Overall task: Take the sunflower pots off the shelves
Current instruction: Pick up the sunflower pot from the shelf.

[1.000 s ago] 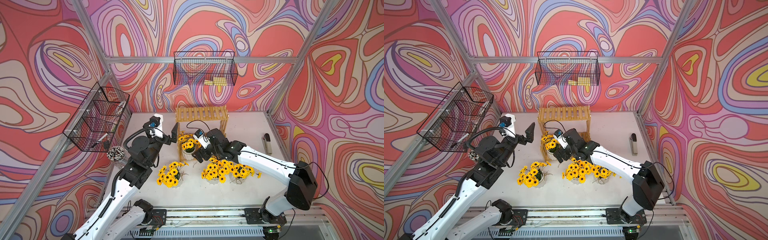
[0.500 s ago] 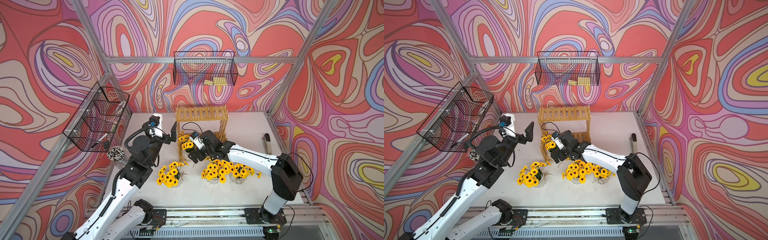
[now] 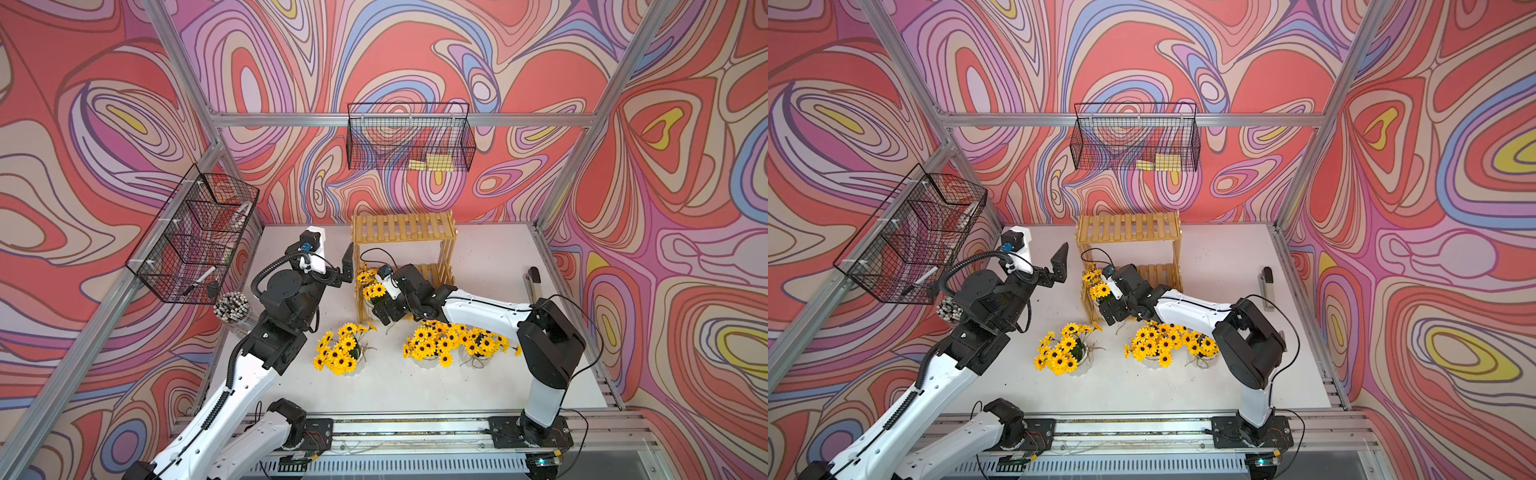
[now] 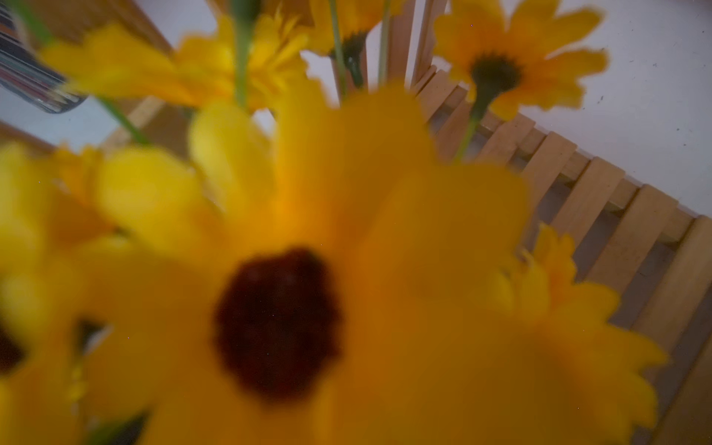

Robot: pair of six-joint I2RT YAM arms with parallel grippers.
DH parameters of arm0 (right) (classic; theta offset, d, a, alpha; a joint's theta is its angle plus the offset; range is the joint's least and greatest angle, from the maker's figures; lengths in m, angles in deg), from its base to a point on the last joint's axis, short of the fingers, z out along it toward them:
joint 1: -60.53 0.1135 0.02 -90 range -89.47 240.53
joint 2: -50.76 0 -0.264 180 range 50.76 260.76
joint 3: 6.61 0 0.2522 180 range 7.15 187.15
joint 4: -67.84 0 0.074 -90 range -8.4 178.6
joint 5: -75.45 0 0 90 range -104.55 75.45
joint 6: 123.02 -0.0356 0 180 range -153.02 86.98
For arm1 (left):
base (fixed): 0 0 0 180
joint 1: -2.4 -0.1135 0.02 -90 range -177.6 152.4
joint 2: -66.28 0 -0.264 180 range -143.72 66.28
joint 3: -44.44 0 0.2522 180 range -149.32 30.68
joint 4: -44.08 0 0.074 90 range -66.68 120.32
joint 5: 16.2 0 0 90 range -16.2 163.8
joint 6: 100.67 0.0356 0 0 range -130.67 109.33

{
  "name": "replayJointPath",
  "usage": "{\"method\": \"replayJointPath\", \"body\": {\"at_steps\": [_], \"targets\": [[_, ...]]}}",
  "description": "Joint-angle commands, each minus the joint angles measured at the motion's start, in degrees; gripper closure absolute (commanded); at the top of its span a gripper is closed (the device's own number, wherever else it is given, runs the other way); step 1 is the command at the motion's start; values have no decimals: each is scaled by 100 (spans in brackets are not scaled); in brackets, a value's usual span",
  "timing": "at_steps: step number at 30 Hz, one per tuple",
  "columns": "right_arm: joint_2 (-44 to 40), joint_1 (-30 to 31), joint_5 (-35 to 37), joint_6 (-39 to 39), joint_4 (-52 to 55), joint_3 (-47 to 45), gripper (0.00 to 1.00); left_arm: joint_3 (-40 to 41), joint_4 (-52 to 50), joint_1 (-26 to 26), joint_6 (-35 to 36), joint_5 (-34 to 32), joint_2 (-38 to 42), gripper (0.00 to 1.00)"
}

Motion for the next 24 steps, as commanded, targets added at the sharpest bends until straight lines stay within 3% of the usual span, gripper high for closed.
{"method": "replayJointPath", "body": {"at_steps": [1,24], "targets": [[93,-32,173,-46,-255,181,2,28,191,-33,70,-60,-8,0],[628,-49,125,-71,-528,564,2,0,138,-44,88,-18,-12,0]]}}
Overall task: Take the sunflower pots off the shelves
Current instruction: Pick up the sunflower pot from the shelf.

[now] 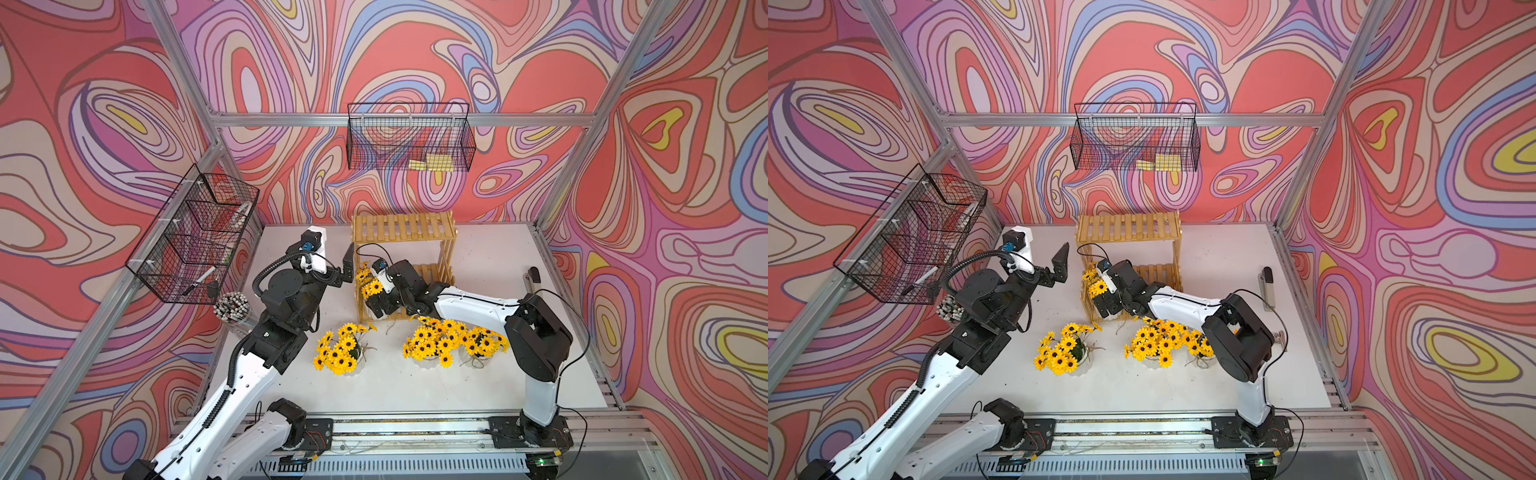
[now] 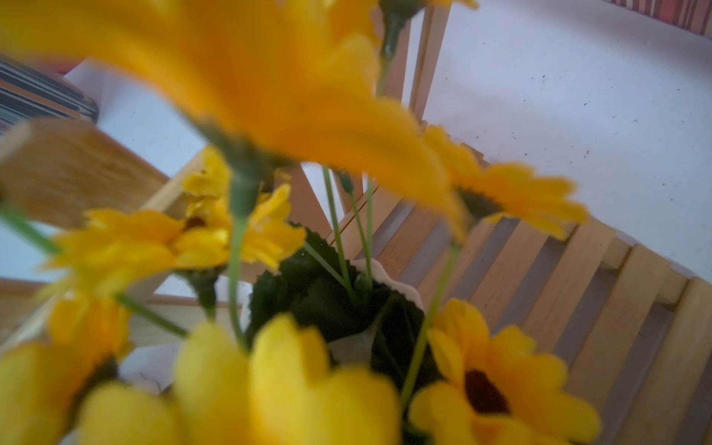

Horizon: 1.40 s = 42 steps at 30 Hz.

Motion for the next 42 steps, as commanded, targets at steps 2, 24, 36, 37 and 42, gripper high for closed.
{"method": "replayJointPath", "body": {"at_steps": [2,24,36,37,42], "targets": [[209,-19,7,-68,-58,160,2,2,138,-44,66,-20,26,0],[323,-23,83,-61,-95,80,16,7,110,-44,97,-23,43,0],[-18,-10,250,100,33,4,35,5,117,-45,95,-16,38,0],[-50,-8,251,119,67,-7,36,3,116,-40,97,-11,43,0],[-227,63,409,255,242,-28,41,-1,122,-41,94,-9,35,0]]}}
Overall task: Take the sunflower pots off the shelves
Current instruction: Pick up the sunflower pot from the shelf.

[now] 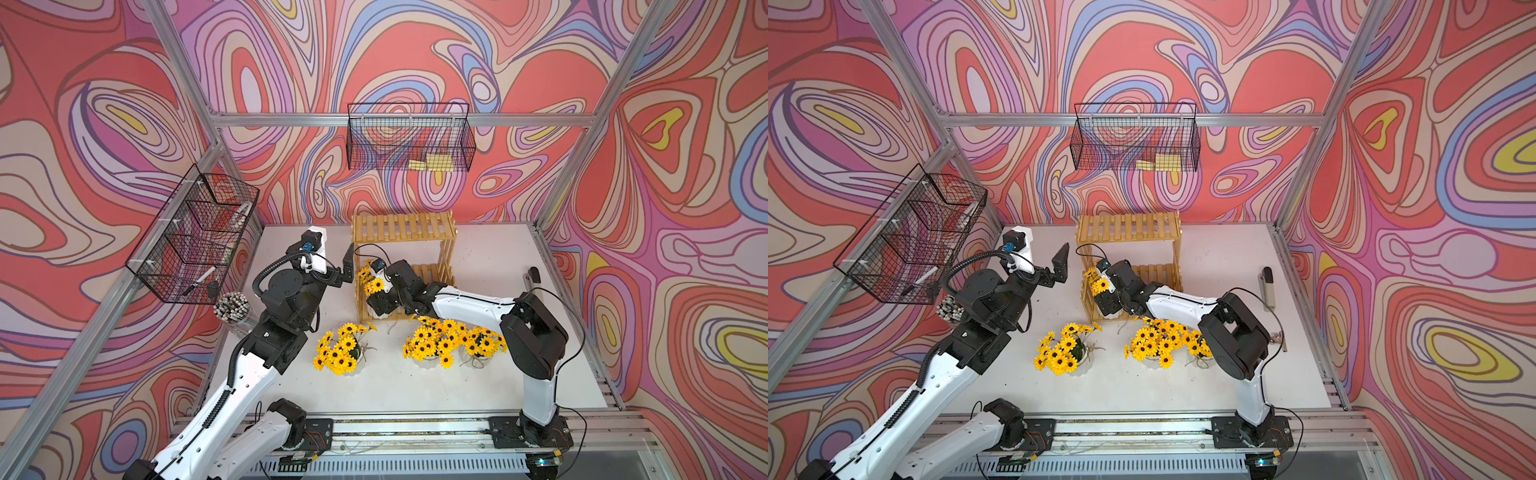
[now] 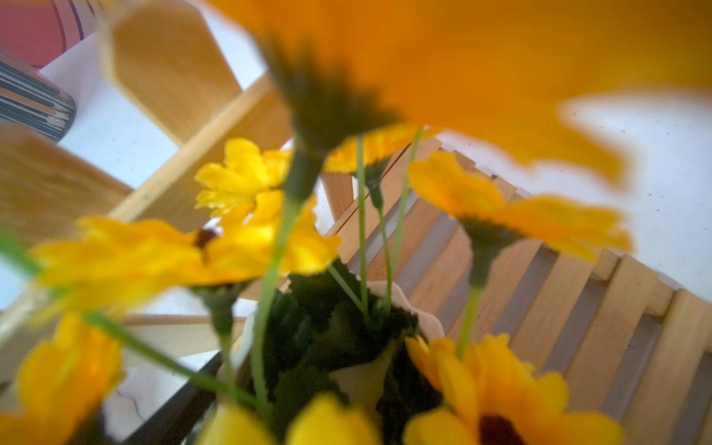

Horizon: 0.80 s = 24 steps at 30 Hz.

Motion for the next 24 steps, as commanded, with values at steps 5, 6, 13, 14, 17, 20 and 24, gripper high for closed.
{"method": "replayJointPath", "body": {"at_steps": [5,6,13,14,17,20,24], "targets": [[-485,267,546,304,381,-80,44,3,131,-46,64,-5,34,0],[-512,307,600,318,415,-78,45,10,133,-48,63,1,35,0],[-779,439,814,351,529,-181,47,-6,124,-44,60,22,43,0],[-802,456,826,348,558,-186,47,-13,124,-49,57,22,43,0],[-909,515,842,340,635,-230,48,-13,115,-45,51,30,60,0],[-995,574,847,298,679,-306,49,-13,113,-51,56,35,86,0],[-1216,657,825,209,683,-429,50,-20,96,-44,55,42,113,0]]}}
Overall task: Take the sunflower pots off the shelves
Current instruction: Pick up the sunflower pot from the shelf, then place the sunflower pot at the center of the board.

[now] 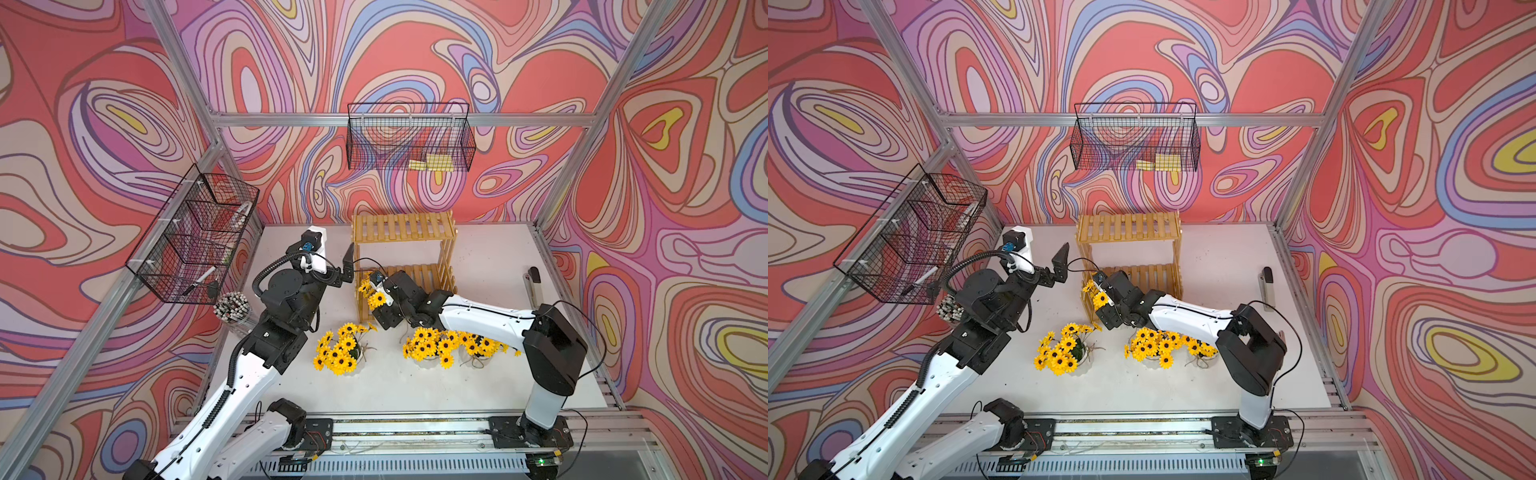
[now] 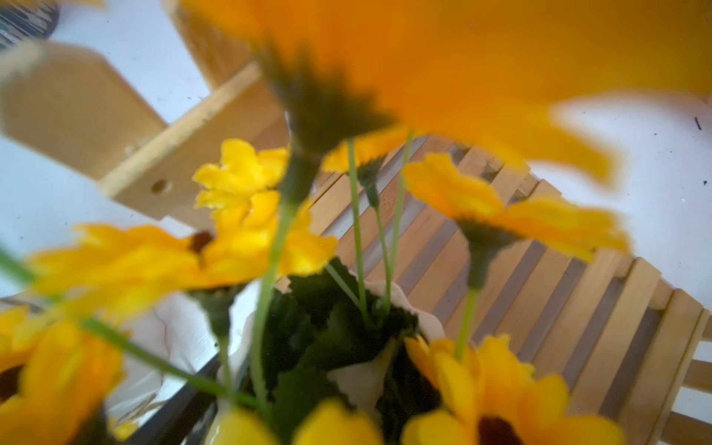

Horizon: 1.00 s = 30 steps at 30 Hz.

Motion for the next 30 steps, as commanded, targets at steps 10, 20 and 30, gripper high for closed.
{"method": "replayJointPath", "body": {"at_steps": [10,20,30], "targets": [[-584,276,-104,-361,-271,-309,50,-29,53,-49,20,59,179,0],[-689,520,-187,-477,-305,-598,51,-22,0,-49,9,59,267,0],[-792,672,-172,-652,-364,-852,51,-20,-22,-48,-1,68,306,0]]}}
